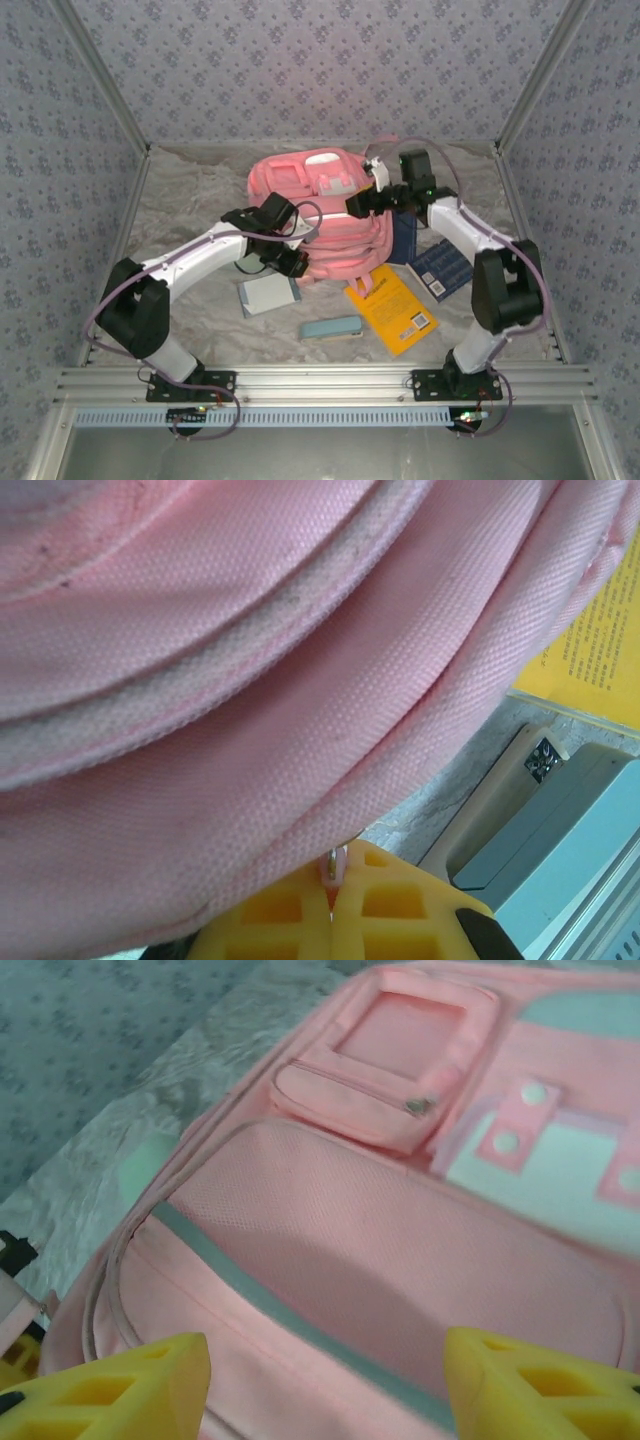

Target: Pack the student bag

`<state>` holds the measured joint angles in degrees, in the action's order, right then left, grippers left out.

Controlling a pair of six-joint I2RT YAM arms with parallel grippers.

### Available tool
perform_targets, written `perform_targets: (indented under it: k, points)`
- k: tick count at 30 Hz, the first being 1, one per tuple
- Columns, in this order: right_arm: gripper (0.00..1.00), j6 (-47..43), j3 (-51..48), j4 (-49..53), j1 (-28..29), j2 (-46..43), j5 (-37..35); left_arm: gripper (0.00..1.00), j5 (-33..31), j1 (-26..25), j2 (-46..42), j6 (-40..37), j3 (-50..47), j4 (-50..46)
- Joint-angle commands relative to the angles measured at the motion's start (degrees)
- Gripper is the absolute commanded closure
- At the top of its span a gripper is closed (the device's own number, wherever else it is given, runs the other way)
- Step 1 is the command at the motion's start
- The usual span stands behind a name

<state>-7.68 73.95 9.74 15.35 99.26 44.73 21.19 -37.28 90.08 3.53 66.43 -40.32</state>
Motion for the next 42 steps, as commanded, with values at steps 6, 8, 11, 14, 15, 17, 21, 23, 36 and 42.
perform_targets:
  k: [6, 8, 11, 14, 15, 17, 21, 23, 36, 42]
  points:
    - [0.32, -19.2, 14.1, 20.7, -0.4, 10.2, 16.9, 1.0, 0.2, 0.7, -1.0, -0.5, 1.3, -0.5]
    - [0.32, -19.3, 13.5, 20.6, 0.7, 11.3, 16.4, 1.0, 0.1, 0.8, -0.9, -0.5, 1.4, -0.5]
    - [0.32, -18.3, 12.9, 18.2, 2.7, 13.0, 9.0, 1.0, 0.2, 0.7, -0.9, -0.5, 1.5, -0.5]
    - [0.32, -17.9, 14.6, 19.1, 3.7, 15.6, 5.2, 1.0, 0.2, 0.8, -1.5, -0.5, 1.5, -0.8]
    - [0.32, -18.4, 14.9, 19.7, 4.2, 16.1, 4.2, 1.0, 0.1, 0.7, -1.6, -0.6, 1.4, -0.7]
    - [0.32, -19.6, 15.2, 20.7, 4.9, 16.7, 4.0, 1.0, 0.0, 0.9, -1.9, -0.7, 1.2, -0.6]
    - [0.37, -22.8, 15.2, 23.8, 6.0, 17.0, 7.3, 1.0, -0.3, 1.0, -2.2, -0.6, 1.1, -0.7]
    - [0.43, -23.3, 14.4, 24.2, 6.1, 16.5, 9.8, 1.0, -0.4, 1.2, -2.2, -0.5, 1.0, -0.7]
    - [1.0, -19.4, 12.1, 17.6, 7.1, 12.0, 9.8, 1.0, -0.9, 1.8, -2.9, 0.0, 1.9, -1.2]
    - [1.0, -4.9, 9.6, 5.6, 8.1, 9.3, 4.1, 1.0, 0.4, 1.9, -4.3, 2.1, 1.1, -1.6]
